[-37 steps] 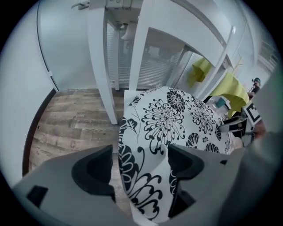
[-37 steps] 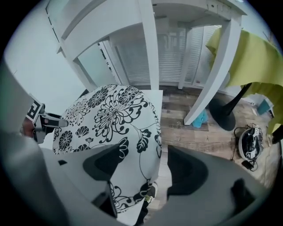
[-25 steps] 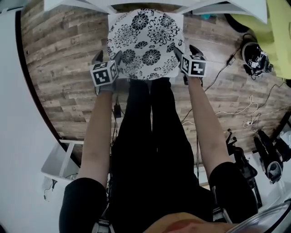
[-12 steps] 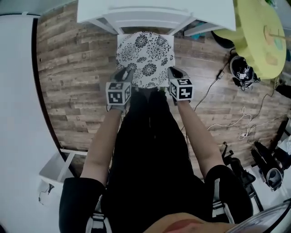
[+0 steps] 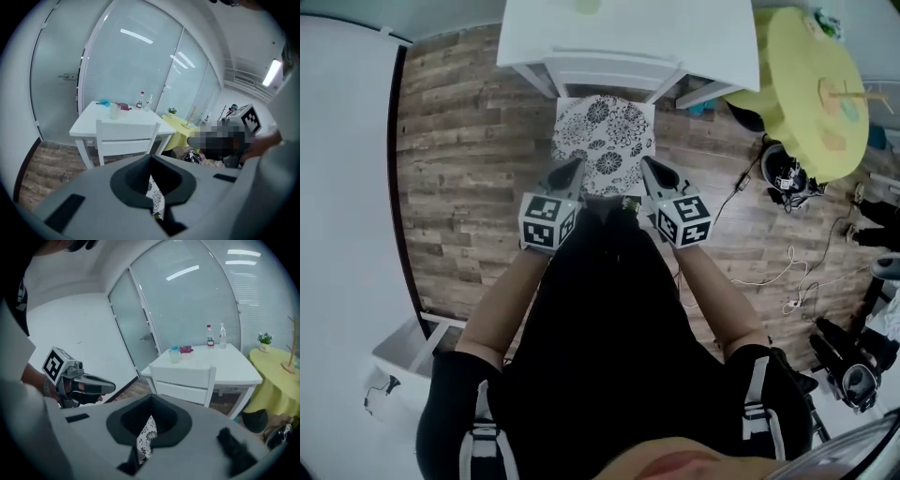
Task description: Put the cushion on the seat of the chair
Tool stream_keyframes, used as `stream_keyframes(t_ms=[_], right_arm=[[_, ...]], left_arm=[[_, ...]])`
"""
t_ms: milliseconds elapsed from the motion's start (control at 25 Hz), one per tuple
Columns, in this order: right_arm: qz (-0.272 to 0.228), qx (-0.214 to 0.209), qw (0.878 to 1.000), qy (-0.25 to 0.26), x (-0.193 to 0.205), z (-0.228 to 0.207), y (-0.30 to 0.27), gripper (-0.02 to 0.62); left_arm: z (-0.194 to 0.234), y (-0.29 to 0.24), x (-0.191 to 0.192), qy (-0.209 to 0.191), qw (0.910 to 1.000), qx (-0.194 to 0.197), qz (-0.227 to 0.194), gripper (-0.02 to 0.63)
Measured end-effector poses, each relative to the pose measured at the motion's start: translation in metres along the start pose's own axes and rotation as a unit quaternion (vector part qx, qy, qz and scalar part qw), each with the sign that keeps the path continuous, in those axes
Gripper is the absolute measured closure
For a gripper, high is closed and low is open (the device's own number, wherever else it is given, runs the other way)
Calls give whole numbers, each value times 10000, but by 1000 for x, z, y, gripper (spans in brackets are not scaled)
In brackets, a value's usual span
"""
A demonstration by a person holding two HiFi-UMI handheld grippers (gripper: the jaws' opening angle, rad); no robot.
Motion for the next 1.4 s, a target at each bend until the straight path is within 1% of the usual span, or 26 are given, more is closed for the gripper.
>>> stream_keyframes(t_ms=[80, 160, 200, 280, 400, 520, 600, 680, 800, 920, 1040, 1120, 1240, 1400], right_arm=[[-259, -151, 9991, 295, -27, 20, 16, 580], [-602, -292, 9958, 632, -53, 41, 31, 580], [-795, -346, 9930, 806, -64, 51, 39, 580], [-1169, -386, 9860, 1123, -86, 71, 56, 580], [-1620, -367, 9754, 1448, -115, 91, 78, 580], [-1934, -377, 9666, 1636, -143, 105, 97, 580], [-2098, -370, 9611, 1760, -159, 110, 108, 580], [-2219, -361, 9561, 1883, -172, 114, 116, 580], [-2384, -395, 9492, 2015, -187, 122, 124, 580], [-2499, -422, 9453, 2053, -197, 128, 127, 580], [-2590, -396, 9444, 1987, -201, 129, 128, 580], [-2548, -388, 9443, 2045, -198, 127, 128, 580], [-2540, -369, 9441, 2069, -196, 127, 129, 580], [-2538, -356, 9444, 2061, -194, 128, 132, 580]], left_arm=[[-12, 22, -26, -53, 9995, 158, -280, 595], [-27, 43, -52, -150, 9965, 381, -728, 595], [-34, 54, -65, -242, 9936, 489, -989, 595], [-48, 74, -85, -511, 9861, 609, -1462, 595], [-62, 99, -112, -861, 9748, 664, -1947, 595], [-72, 120, -137, -940, 9651, 738, -2330, 595], [-78, 133, -155, -998, 9551, 814, -2670, 595], [-84, 145, -172, -1138, 9452, 859, -2939, 595], [-90, 157, -189, -1495, 9337, 845, -3142, 595], [-93, 163, -199, -1623, 9275, 835, -3261, 595], [-92, 165, -203, -1573, 9264, 801, -3327, 595], [-89, 167, -204, -1521, 9260, 744, -3375, 595], [-87, 170, -203, -1417, 9280, 705, -3373, 595], [-89, 169, -200, -1453, 9284, 726, -3343, 595]])
Point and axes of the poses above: the fingertips, and each gripper's own axes: y backward along the fingers, z to its left, x out of its underside, the point moved 4 cm from there along y, backward along the fingers, and after that the axes turned 7 degrees about -x, right-handed, at the moved point
